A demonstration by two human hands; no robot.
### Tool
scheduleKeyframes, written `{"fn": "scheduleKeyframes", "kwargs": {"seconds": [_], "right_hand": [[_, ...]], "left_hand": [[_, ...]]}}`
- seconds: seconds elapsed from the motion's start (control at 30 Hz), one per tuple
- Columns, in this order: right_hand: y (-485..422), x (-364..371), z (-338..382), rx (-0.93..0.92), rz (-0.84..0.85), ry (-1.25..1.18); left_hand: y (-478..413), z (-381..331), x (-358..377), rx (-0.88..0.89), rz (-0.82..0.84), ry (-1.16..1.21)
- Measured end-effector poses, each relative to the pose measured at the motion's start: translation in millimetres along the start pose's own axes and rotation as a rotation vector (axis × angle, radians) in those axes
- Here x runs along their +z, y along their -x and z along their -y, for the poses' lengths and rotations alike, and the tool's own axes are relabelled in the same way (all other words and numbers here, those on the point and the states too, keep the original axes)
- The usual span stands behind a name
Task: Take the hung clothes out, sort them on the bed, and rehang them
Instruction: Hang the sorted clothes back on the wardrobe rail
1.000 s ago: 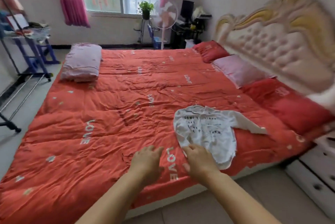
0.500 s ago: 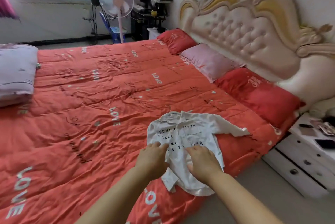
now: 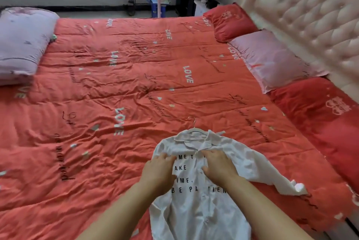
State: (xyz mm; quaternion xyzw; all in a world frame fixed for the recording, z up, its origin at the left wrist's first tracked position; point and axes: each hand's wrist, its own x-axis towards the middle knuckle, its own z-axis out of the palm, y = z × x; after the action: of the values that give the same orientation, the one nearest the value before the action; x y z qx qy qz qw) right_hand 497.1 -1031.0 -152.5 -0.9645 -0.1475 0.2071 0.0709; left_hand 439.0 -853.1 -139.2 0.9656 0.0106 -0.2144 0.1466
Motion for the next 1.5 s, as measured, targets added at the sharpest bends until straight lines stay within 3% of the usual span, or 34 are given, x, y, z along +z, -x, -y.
{"fn": "scheduleKeyframes", "kwargs": {"seconds": [0.17,0.47,0.67,0.8,0.93,1.13,1.27,1.5], "right_hand": [[-117.2,17.2,-55.9,-0.058,0.114,0.051],[-277.7,86.9,-109.2,-0.066,0.164,0.141],[-324.6,134.1,-124.8,-0.021,0.195,0.087],[-338.6,144.5,-123.2,-0.007,0.084,0.094],[-317.7,130.1,-116.0,-0.062,-0.018,-0.243],[-249.2,64.6,-69.7,-0.300,-0.154,-0.331],[-184.3,7.1,-4.9,-0.495,-0.346,-0.363],[-29.3,-73.4,139.1,-0.894,-0.475,-0.444]], "left_hand": [[-85.6,-18.6,19.5,-0.100,0.013,0.065],[-188.1,0.7,76.6,-0.208,0.041,0.128],[-205.8,10.2,114.4,-0.222,0.055,0.183],[-204.6,15.3,130.0,-0.225,0.058,0.195],[-188.2,20.7,127.7,-0.251,0.017,0.199],[-155.5,28.8,83.2,-0.219,-0.255,0.296],[-112.7,28.2,36.1,-0.176,-0.492,0.336],[57.6,59.0,-32.1,-0.231,-1.040,0.280]]}}
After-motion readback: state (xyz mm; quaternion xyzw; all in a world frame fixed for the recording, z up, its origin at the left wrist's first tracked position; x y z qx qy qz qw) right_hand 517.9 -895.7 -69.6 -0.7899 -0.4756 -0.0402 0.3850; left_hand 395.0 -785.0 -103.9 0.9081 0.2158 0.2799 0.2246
